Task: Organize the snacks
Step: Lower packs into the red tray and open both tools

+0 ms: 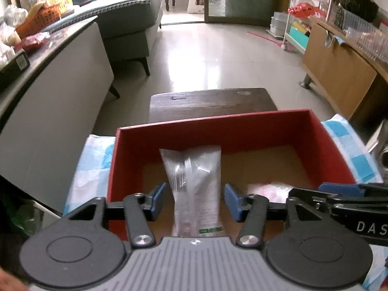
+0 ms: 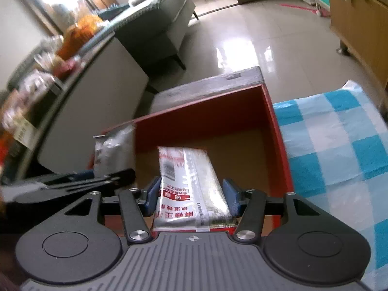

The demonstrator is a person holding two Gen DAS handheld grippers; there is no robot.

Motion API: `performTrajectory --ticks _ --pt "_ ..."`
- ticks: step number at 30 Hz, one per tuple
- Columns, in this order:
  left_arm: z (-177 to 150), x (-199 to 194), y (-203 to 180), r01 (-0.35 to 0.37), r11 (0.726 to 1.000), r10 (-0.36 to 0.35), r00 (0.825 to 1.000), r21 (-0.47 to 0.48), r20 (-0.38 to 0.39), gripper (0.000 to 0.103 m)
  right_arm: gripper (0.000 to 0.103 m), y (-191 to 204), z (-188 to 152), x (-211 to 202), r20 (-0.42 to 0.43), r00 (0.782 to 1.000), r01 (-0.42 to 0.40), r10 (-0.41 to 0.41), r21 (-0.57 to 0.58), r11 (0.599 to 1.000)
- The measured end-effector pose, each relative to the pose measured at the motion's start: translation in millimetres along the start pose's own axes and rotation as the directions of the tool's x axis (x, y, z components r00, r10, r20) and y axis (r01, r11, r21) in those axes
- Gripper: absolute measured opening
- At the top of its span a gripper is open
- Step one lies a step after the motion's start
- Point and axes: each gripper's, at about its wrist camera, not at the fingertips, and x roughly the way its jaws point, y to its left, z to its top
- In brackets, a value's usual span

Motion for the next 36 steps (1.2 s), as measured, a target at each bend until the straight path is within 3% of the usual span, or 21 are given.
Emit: performTrajectory --ticks 12,18,24,28,32,36 --pt "-2 -10 1 0.015 1.0 -0.015 1.0 -0.002 0.002 0.062 0.076 8 0 -5 0.028 0.994 0.109 -0.107 -0.07 0.992" --pt "-1 -15 8 0.03 0.999 -0.03 1.0 -0.021 0.004 0.063 0.076 8 1 -4 0.018 0.989 0.151 -0.15 -0.104 0.983" --pt "-4 -15 14 0.038 0.999 -0.038 0.999 -0.036 -0.013 0.063 0.076 17 -8 -11 0.011 0.969 0.244 -0.248 -0.235 0.941" --pt "-6 -19 18 0.038 0.998 -0.038 0.999 -0.041 -0.011 0.063 0.076 33 -16 -2 0.031 0.949 0.305 -0.315 -0.348 0.886" --pt "-5 -20 22 0.044 0.998 -0.045 0.999 -0.045 -0.011 0.063 0.076 31 -8 -3 -0.024 0.982 0.172 -0.185 -0.277 0.945" --pt "-6 -21 22 0.044 0.998 -0.044 0.999 -0.045 -0.01 0.063 0.077 34 -9 19 -0.036 0.96 0.252 -0.277 -0.322 0.913"
